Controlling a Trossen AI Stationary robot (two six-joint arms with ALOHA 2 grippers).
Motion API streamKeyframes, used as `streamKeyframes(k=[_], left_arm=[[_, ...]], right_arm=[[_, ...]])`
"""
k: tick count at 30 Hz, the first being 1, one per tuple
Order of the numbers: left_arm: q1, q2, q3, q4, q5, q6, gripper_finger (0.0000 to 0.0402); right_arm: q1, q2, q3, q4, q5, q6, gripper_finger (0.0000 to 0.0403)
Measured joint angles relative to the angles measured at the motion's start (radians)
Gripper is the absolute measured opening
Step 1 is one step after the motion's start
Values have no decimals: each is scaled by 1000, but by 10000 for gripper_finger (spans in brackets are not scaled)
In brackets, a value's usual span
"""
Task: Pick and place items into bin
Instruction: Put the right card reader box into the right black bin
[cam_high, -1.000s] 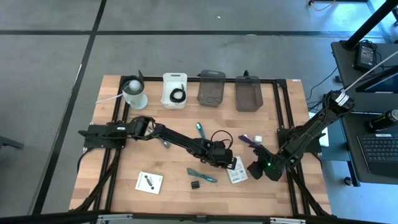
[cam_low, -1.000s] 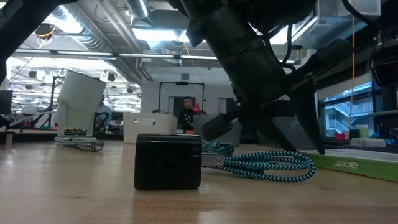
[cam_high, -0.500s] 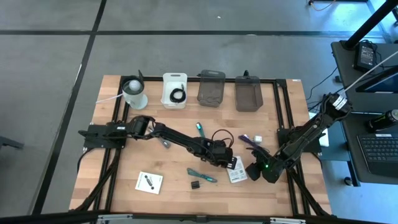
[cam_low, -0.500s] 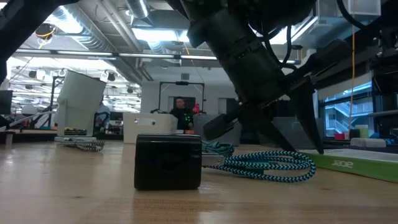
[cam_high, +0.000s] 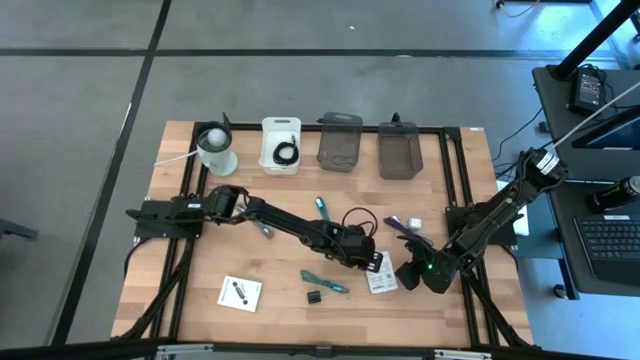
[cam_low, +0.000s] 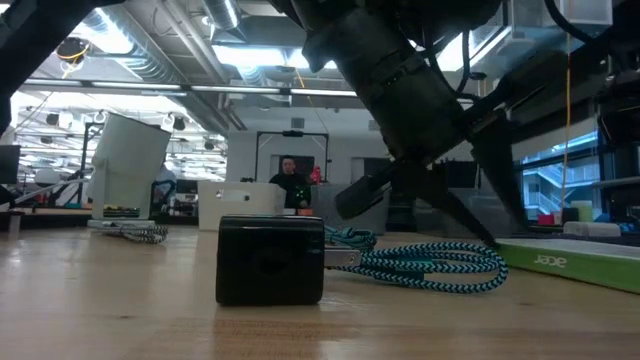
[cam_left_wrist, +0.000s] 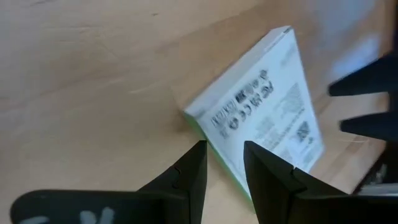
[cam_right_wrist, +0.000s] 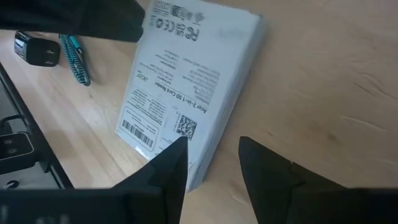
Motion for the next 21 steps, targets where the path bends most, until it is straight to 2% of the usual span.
streamKeyframes(k=[21], left_arm=[[-18,-2,0,-38,2,-61,99]], right_arm=[[0,0,0,-29,0,-3,148]])
